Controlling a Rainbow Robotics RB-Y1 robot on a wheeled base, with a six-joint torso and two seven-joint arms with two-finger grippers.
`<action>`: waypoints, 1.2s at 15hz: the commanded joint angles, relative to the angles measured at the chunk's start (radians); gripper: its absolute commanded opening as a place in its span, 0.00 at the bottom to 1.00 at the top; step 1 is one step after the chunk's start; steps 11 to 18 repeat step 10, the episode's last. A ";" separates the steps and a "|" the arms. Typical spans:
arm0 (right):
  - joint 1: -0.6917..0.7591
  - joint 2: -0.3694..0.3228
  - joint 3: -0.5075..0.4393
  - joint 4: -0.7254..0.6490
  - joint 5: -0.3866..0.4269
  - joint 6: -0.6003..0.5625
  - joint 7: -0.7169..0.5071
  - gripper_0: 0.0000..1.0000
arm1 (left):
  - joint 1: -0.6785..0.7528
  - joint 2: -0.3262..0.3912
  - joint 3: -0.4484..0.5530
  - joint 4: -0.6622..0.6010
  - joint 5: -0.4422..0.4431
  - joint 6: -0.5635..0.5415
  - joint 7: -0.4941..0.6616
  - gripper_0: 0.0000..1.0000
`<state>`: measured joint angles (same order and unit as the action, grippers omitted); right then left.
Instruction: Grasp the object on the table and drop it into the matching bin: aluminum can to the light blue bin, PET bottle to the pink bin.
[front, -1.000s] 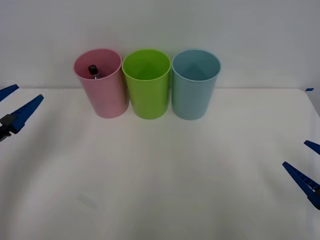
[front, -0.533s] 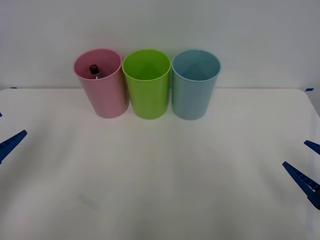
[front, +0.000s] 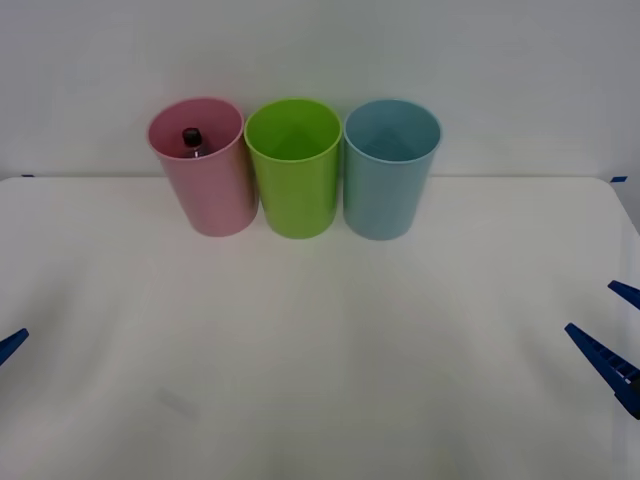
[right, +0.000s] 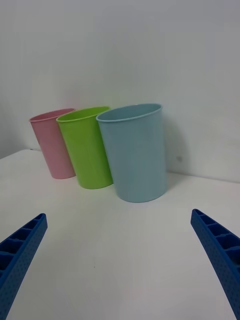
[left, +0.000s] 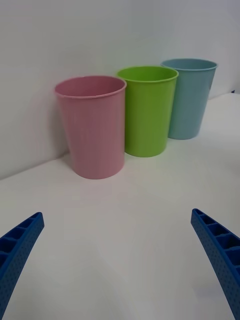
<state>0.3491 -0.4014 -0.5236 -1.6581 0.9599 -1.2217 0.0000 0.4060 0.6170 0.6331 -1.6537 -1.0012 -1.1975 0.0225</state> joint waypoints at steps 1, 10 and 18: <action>0.000 0.000 0.000 0.000 0.000 0.000 0.000 1.00 | 0.030 0.015 0.011 0.002 0.024 -0.008 -0.003 1.00; 0.000 0.000 0.000 0.000 0.000 0.000 0.000 1.00 | 0.068 0.020 0.014 0.000 0.058 -0.014 0.007 1.00; 0.000 0.000 0.000 0.000 0.000 0.000 0.000 1.00 | 0.068 0.020 0.014 0.000 0.058 -0.014 0.007 1.00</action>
